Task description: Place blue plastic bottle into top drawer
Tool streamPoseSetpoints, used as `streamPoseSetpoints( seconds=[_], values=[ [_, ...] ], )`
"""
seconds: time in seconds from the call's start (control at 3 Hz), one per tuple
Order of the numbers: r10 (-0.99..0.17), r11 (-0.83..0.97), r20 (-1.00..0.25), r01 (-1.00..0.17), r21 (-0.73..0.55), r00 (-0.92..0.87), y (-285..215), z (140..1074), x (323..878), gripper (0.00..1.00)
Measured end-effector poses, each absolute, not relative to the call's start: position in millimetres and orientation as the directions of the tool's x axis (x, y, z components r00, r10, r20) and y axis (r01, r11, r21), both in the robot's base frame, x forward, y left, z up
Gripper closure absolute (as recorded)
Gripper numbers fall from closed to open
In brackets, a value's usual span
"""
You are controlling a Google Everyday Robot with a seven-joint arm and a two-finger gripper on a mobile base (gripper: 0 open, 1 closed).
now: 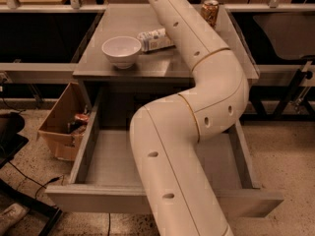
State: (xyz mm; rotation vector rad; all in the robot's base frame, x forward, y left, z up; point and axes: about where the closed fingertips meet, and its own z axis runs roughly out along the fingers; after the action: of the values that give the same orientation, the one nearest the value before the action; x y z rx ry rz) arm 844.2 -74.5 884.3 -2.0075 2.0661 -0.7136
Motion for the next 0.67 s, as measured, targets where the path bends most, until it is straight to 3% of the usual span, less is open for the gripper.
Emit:
streamPoseSetpoints(
  seconds=[0.33,0.67],
  values=[
    [-0.972,0.012,0.209,-0.909,-0.417,-0.108,-82.6,888.6,829.2,1.00],
    [-0.971,0.014,0.210,-0.910,-0.414,-0.111,-83.3,888.5,827.9,0.84]
  ],
)
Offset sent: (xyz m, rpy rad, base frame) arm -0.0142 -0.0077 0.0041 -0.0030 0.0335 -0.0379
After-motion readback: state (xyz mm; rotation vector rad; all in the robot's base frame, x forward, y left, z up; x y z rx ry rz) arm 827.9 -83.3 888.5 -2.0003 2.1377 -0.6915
